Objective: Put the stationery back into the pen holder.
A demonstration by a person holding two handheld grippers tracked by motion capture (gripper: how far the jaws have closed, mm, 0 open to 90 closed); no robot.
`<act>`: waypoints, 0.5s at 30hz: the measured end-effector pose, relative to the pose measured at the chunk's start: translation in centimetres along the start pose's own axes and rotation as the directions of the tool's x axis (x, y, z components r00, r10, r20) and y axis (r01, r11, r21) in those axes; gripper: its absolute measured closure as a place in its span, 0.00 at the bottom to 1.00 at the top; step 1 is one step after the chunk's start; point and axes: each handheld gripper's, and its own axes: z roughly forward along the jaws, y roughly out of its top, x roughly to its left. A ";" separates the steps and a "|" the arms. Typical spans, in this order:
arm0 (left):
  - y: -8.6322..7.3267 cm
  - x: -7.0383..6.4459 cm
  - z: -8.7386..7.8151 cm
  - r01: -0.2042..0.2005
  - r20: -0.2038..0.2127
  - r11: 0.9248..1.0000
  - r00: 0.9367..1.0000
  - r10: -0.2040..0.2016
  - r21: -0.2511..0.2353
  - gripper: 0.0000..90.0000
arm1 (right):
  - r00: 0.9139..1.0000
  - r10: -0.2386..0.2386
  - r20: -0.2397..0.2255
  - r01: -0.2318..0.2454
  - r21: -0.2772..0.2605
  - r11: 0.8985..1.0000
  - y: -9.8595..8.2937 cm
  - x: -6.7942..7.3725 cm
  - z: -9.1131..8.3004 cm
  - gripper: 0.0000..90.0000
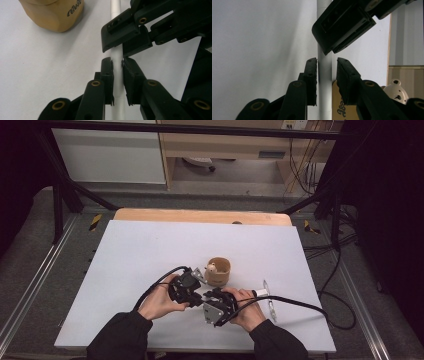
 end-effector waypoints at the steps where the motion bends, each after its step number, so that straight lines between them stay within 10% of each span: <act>1: 0.1 0.0 0.0 -0.003 0.000 1.000 1.000 0.003 0.002 0.87 | 1.000 -0.003 -0.002 0.003 0.005 1.000 0.0 0.1 0.0 0.80; 15: 0.2 -0.2 0.1 0.012 -0.005 1.000 1.000 -0.012 -0.018 0.87 | 1.000 -0.028 -0.009 0.028 0.004 1.000 0.0 0.1 -0.2 0.87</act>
